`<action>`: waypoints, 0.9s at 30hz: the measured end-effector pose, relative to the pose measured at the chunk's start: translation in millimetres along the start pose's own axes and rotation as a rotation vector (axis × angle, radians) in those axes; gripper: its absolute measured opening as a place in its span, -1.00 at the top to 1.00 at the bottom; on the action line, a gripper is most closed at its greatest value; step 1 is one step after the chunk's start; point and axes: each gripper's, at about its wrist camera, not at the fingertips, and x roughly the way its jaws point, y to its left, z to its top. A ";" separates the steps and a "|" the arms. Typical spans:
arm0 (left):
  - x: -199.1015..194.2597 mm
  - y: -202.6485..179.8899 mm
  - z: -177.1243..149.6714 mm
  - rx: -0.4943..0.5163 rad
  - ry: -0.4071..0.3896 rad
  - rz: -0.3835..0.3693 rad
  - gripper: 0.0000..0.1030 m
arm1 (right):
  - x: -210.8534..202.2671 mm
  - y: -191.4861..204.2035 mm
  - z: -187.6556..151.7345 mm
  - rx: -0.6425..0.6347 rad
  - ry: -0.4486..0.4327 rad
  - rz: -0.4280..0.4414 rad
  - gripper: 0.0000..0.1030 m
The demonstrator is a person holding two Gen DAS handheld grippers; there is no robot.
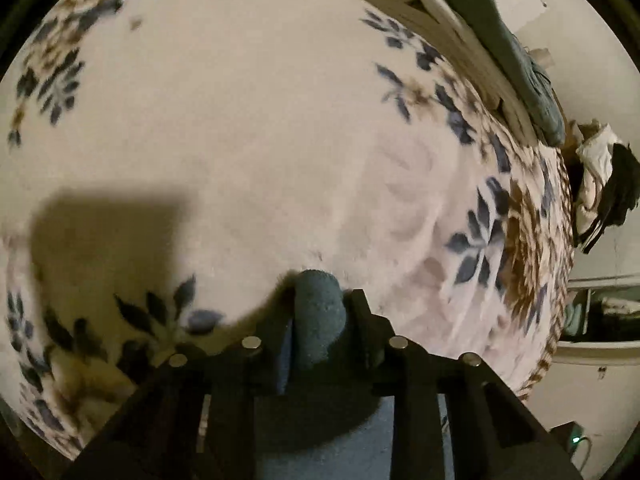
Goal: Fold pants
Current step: 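Fold the jeans end over with the left gripper while the right gripper grasps the other end, then grasp the folded jeans bundle with both grippers and lift it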
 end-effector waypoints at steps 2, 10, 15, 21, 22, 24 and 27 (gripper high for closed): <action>-6.6 1.6 0.2 -0.015 0.013 -0.020 0.49 | -2.7 -5.1 -1.4 0.028 0.031 0.032 0.56; -49.5 12.3 -36.0 -0.018 0.025 -0.086 -0.50 | -11.1 -42.7 -49.9 0.195 0.097 0.239 -0.46; -37.5 15.1 -65.6 0.016 0.081 -0.037 -0.50 | 29.2 -45.2 -76.5 0.295 0.164 0.251 0.36; -37.3 26.9 -80.8 0.060 0.107 -0.036 -0.67 | 28.2 -27.9 -77.4 0.258 0.131 0.201 0.11; -37.9 26.9 -82.2 0.064 0.110 -0.046 -0.68 | 25.6 -31.4 -77.5 0.258 0.137 0.236 -0.01; -39.8 28.5 -86.9 0.081 0.119 -0.073 -0.74 | 30.7 -33.2 -83.0 0.263 0.161 0.340 -0.37; -34.6 32.2 -91.6 0.078 0.138 -0.100 -0.75 | 45.7 -25.9 -91.4 0.254 0.177 0.399 -0.43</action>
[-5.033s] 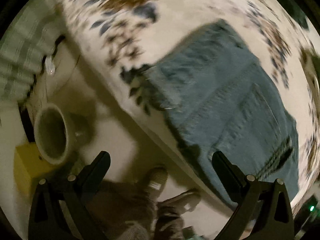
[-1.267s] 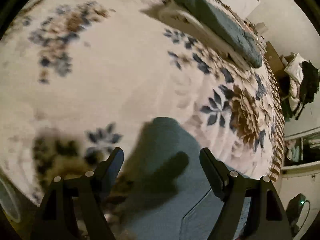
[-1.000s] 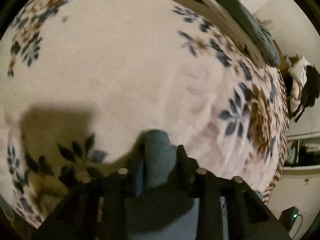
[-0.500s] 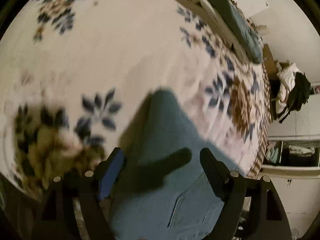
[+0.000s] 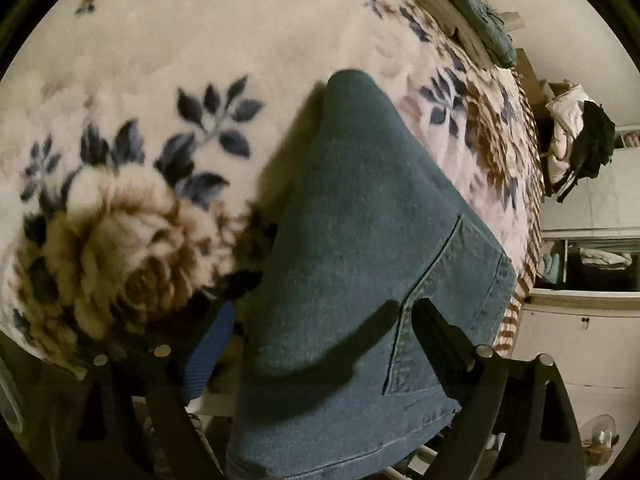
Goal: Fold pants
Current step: 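Grasp the folded jeans bundle with both grippers and lift it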
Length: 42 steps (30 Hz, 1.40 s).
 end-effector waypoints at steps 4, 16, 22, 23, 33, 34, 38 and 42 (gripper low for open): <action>8.5 8.3 -1.2 -0.038 0.015 -0.021 -0.75 | 31.5 6.7 -0.2 -0.002 0.001 0.042 -0.47; 21.7 4.3 6.0 -0.016 0.028 -0.036 -0.96 | 34.9 49.2 -11.0 -0.046 -0.063 0.097 -0.44; 28.6 -4.3 8.9 0.000 0.021 -0.021 -0.99 | 45.7 61.1 -2.5 -0.073 -0.029 0.106 -0.54; 29.4 -6.2 9.1 -0.001 0.019 -0.022 -0.99 | 46.0 65.5 -5.0 -0.084 -0.039 0.113 -0.54; 31.1 -4.4 12.3 -0.022 0.035 -0.050 -0.99 | 84.7 107.7 -9.0 -0.128 0.013 0.122 -0.36; 30.5 -3.8 12.6 -0.029 0.036 -0.051 -0.99 | 87.1 107.9 -8.5 -0.124 0.031 0.108 -0.35; 29.1 -3.3 11.9 -0.025 0.043 -0.047 -0.99 | 81.2 110.3 -16.0 -0.132 0.079 0.078 -0.34; 29.9 -4.8 11.6 -0.018 0.041 -0.037 -0.99 | 93.9 106.0 -14.9 -0.067 0.093 0.119 -0.40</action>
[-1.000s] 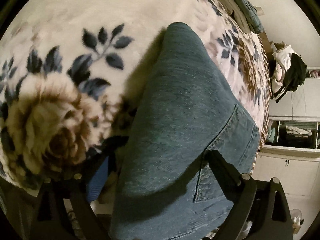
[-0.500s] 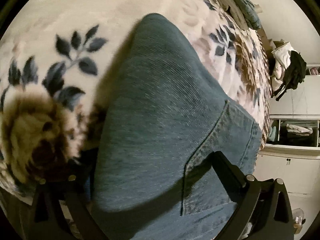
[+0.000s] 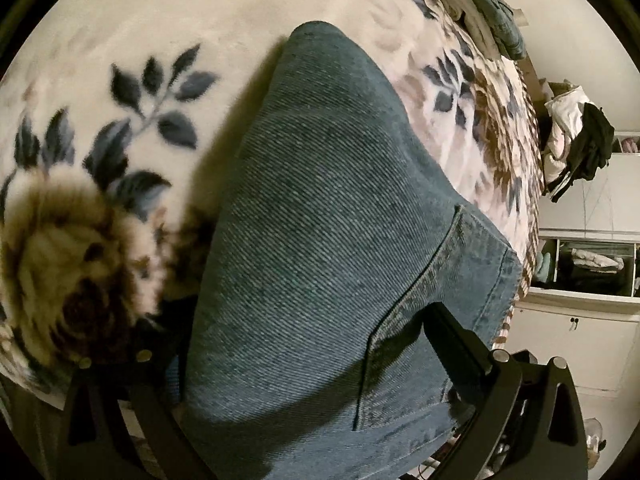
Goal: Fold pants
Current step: 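Grasp the folded jeans bundle with both grippers and lift it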
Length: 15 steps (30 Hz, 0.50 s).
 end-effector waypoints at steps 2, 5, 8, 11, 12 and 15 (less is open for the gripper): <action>0.7 -1.1 0.7 -0.001 0.001 0.000 -0.99 | 6.5 4.2 0.6 0.011 -0.002 0.017 -0.40; 0.9 -2.1 1.1 -0.002 0.002 -0.010 -0.99 | 10.2 22.3 -6.6 -0.033 -0.027 0.047 -0.14; -0.7 -2.3 -0.5 0.005 -0.011 -0.019 -0.97 | 18.5 25.4 -9.5 -0.049 -0.052 0.047 0.03; -8.5 -2.1 -6.6 0.022 -0.058 0.003 -0.43 | 25.6 30.9 -9.2 -0.053 -0.080 -0.014 0.20; -11.4 -0.9 -8.6 0.029 -0.067 0.007 -0.19 | 27.4 34.7 -9.5 -0.050 -0.089 -0.028 0.25; -22.8 -1.2 -16.7 0.042 -0.098 -0.024 0.22 | 32.6 56.8 -15.9 -0.086 -0.117 -0.081 0.33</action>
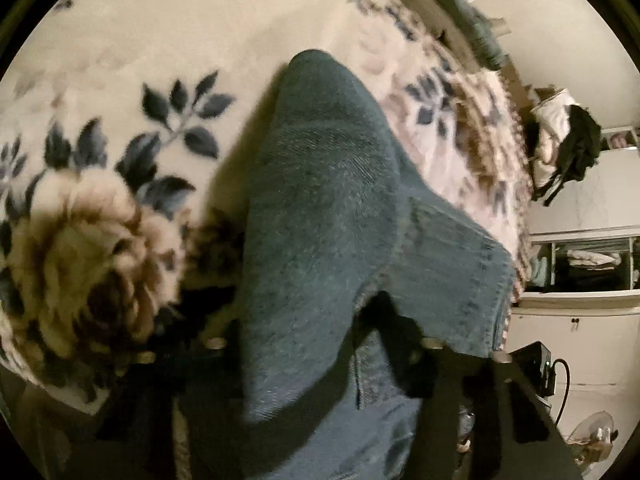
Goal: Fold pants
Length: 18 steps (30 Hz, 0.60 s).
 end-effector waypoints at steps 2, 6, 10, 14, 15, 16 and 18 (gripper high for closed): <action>-7.5 -7.8 -3.6 0.021 -0.019 0.000 0.36 | -0.1 16.6 -4.9 -0.022 -0.016 -0.026 0.35; -28.0 -27.0 -6.5 0.038 -0.063 -0.019 0.51 | -14.4 35.8 -9.0 -0.044 -0.035 -0.030 0.39; -54.5 -46.5 -2.8 0.039 -0.100 -0.035 0.55 | -28.8 71.6 -12.0 -0.091 -0.047 -0.020 0.41; -84.3 -70.7 9.9 0.038 -0.126 -0.039 0.56 | -57.8 106.1 -12.7 -0.126 -0.043 0.006 0.42; -89.7 -77.2 14.3 0.039 -0.135 -0.042 0.56 | -66.6 116.6 -10.2 -0.140 -0.045 0.009 0.42; -97.9 -85.5 20.6 0.043 -0.147 -0.044 0.56 | -59.9 139.3 -11.2 -0.152 -0.047 0.016 0.42; -110.9 -99.6 33.9 0.050 -0.166 -0.054 0.56 | -66.0 162.8 -6.0 -0.169 -0.055 0.034 0.42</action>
